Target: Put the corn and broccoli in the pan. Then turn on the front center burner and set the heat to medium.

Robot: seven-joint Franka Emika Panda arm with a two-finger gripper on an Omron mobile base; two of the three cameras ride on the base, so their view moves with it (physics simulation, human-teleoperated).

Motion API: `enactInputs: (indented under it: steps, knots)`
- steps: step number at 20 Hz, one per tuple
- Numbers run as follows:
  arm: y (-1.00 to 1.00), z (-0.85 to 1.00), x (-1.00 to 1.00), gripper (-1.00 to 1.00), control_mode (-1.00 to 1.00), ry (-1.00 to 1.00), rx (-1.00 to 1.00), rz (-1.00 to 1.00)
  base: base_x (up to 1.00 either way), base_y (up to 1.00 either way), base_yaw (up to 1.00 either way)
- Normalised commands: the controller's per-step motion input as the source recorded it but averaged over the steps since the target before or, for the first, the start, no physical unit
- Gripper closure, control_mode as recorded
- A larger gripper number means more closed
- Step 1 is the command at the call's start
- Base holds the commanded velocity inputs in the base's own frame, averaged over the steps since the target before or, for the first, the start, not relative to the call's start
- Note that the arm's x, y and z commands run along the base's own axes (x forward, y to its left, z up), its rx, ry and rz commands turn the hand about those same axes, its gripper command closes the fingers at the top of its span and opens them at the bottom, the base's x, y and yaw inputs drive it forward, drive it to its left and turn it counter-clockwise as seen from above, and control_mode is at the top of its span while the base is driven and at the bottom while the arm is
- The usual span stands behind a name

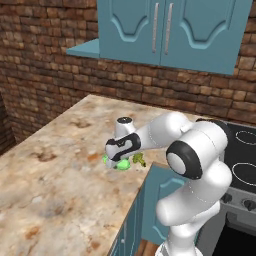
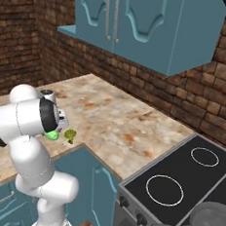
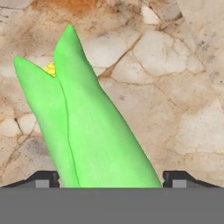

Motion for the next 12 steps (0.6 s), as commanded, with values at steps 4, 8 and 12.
enactInputs:
  steps: [4,8,12]
  knots:
    - [0.00,0.00,0.00,1.00,-1.00,0.00,0.00,0.00,0.00,0.00,0.00]
    - [0.00,0.00,0.00,1.00,-1.00,0.00,0.00,0.00,0.00,0.00,0.00]
    - [0.00,0.07,-0.17,1.00,-1.00,-0.04,0.00,0.00,0.00,0.00,0.00]
